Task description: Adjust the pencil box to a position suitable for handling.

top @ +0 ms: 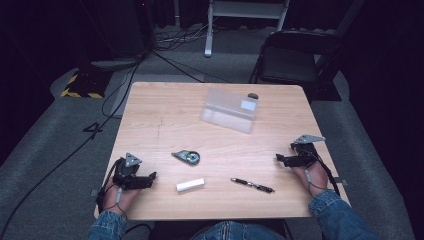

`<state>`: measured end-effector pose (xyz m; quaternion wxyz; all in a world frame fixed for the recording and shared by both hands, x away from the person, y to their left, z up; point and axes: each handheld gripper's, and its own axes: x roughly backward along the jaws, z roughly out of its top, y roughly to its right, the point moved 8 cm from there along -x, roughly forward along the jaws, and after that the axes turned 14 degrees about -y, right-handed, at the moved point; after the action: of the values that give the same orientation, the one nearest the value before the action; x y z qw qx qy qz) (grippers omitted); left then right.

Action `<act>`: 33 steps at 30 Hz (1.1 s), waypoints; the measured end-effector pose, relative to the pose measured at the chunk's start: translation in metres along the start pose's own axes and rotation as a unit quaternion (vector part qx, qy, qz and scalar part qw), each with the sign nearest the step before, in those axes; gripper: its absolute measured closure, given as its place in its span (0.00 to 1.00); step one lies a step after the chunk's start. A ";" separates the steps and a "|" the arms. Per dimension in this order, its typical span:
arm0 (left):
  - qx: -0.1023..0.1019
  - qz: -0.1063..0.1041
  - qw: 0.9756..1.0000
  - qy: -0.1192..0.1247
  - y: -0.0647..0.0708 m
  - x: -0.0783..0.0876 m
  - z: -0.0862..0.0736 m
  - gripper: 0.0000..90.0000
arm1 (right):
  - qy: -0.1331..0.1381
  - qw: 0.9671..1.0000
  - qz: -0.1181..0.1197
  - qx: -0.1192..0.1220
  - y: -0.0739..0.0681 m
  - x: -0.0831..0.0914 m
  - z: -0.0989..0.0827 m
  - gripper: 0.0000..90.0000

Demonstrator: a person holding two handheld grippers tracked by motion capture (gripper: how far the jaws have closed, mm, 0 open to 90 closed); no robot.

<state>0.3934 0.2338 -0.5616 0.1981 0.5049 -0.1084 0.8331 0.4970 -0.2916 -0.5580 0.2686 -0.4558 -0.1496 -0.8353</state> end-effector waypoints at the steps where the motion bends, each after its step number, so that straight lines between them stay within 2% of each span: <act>1: -0.006 -0.005 1.000 -0.001 0.001 0.000 0.000 0.16 | 0.000 1.000 0.001 0.000 0.000 0.001 0.000 0.21; 5: -0.020 -0.011 1.000 -0.004 -0.001 0.000 0.001 0.16 | 0.003 1.000 0.002 0.004 0.000 0.001 0.001 0.23; 16: -0.015 -0.010 1.000 0.010 -0.007 -0.005 0.008 0.16 | -0.001 1.000 0.010 0.013 -0.001 0.001 0.002 0.25; 17: -0.014 -0.010 1.000 0.011 -0.007 -0.005 0.008 0.16 | -0.003 1.000 0.008 0.012 -0.001 0.001 0.002 0.30; 18: -0.014 -0.010 1.000 0.011 -0.007 -0.005 0.008 0.16 | -0.003 1.000 0.008 0.012 -0.001 0.001 0.002 0.30; 19: -0.014 -0.010 1.000 0.012 -0.006 -0.005 0.008 0.16 | -0.001 1.000 0.013 0.018 -0.005 0.003 0.003 0.42; 25: -0.015 -0.010 1.000 0.014 -0.007 -0.005 0.008 0.16 | -0.010 0.999 0.024 0.028 -0.010 0.006 0.005 0.47; 30: -0.010 -0.010 1.000 0.017 -0.006 -0.005 0.008 0.16 | 0.010 0.999 0.053 0.003 -0.010 0.018 0.015 0.47; 33: -0.011 -0.010 1.000 0.017 -0.006 -0.005 0.008 0.16 | 0.017 0.998 0.052 0.007 -0.013 0.025 0.022 0.47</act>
<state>0.4045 0.2351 -0.5627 0.2134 0.4895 -0.1092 0.8384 0.4939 -0.2782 -0.5251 0.3172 -0.4470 -0.1275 -0.8266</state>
